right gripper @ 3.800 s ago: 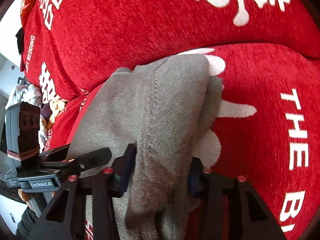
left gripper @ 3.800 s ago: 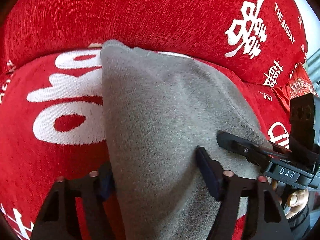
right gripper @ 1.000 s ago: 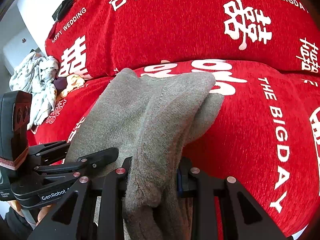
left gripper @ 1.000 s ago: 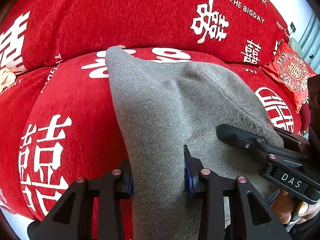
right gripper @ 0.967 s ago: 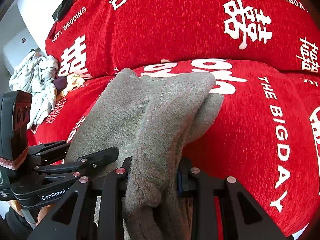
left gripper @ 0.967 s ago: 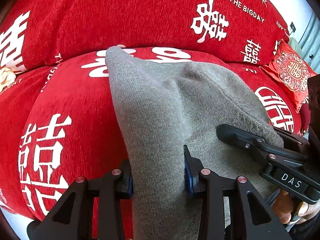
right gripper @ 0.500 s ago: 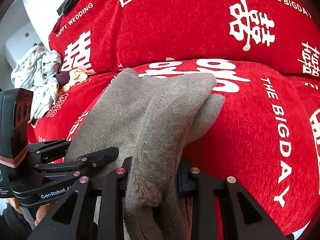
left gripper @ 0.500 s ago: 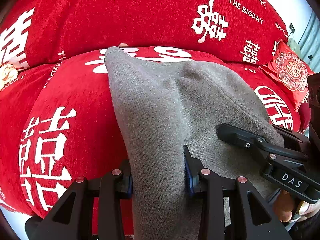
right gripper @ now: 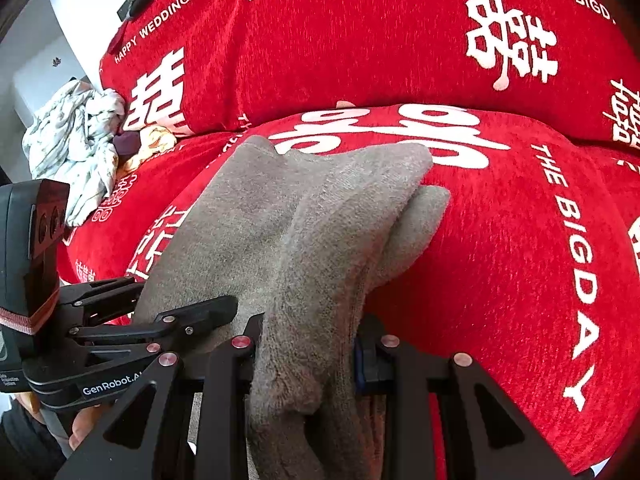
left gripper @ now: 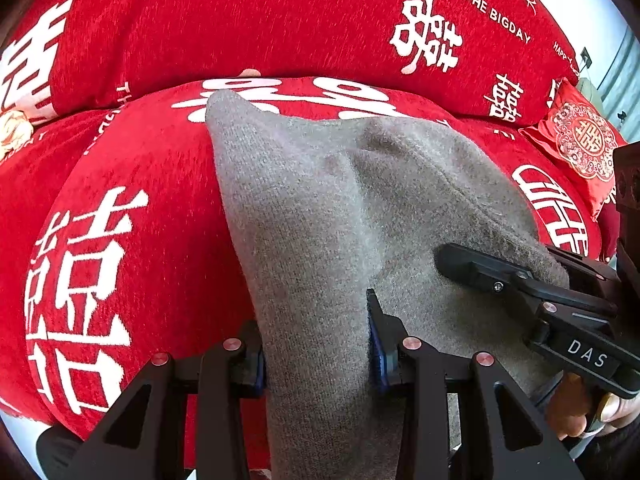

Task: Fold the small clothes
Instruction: 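Open both grippers and lift them off the folded sweater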

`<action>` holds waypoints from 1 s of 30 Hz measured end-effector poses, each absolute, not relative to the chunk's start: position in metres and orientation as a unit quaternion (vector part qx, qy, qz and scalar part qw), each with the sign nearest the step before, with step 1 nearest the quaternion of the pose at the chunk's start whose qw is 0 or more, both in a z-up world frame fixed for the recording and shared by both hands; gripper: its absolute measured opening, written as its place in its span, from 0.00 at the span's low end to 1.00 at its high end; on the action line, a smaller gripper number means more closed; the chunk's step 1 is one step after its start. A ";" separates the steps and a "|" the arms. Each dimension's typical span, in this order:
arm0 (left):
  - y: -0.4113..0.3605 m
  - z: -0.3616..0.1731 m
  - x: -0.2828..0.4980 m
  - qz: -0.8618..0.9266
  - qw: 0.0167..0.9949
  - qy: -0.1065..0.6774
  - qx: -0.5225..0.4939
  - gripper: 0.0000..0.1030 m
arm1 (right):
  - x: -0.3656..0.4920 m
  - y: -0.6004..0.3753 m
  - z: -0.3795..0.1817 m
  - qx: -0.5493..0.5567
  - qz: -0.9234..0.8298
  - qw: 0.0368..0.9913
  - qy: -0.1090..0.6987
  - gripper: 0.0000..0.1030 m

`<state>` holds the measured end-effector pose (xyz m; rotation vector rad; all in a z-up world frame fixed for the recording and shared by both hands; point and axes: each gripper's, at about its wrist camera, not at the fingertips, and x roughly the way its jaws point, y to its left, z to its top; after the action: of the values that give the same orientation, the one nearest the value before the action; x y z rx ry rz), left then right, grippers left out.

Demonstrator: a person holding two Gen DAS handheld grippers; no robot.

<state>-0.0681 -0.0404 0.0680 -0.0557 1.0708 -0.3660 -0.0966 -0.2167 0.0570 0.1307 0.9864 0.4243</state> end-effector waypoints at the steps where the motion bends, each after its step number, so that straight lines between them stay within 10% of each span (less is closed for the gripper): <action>1: -0.039 0.067 -0.068 -0.175 0.844 0.507 -0.028 0.40 | -0.096 -0.218 0.055 0.064 0.203 0.856 0.470 0.29; 12: -0.026 0.052 -0.074 -0.165 0.848 0.503 -0.031 0.77 | -0.091 -0.251 0.018 0.142 0.205 0.831 0.497 0.53; 30: -0.026 0.054 0.023 -0.087 0.844 0.529 0.017 0.77 | -0.011 -0.243 0.038 0.146 0.261 0.814 0.497 0.58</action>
<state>0.0230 -0.0258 0.0536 0.0369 1.1158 -0.1827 -0.0106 -0.2426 0.0379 0.3106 1.0615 0.5576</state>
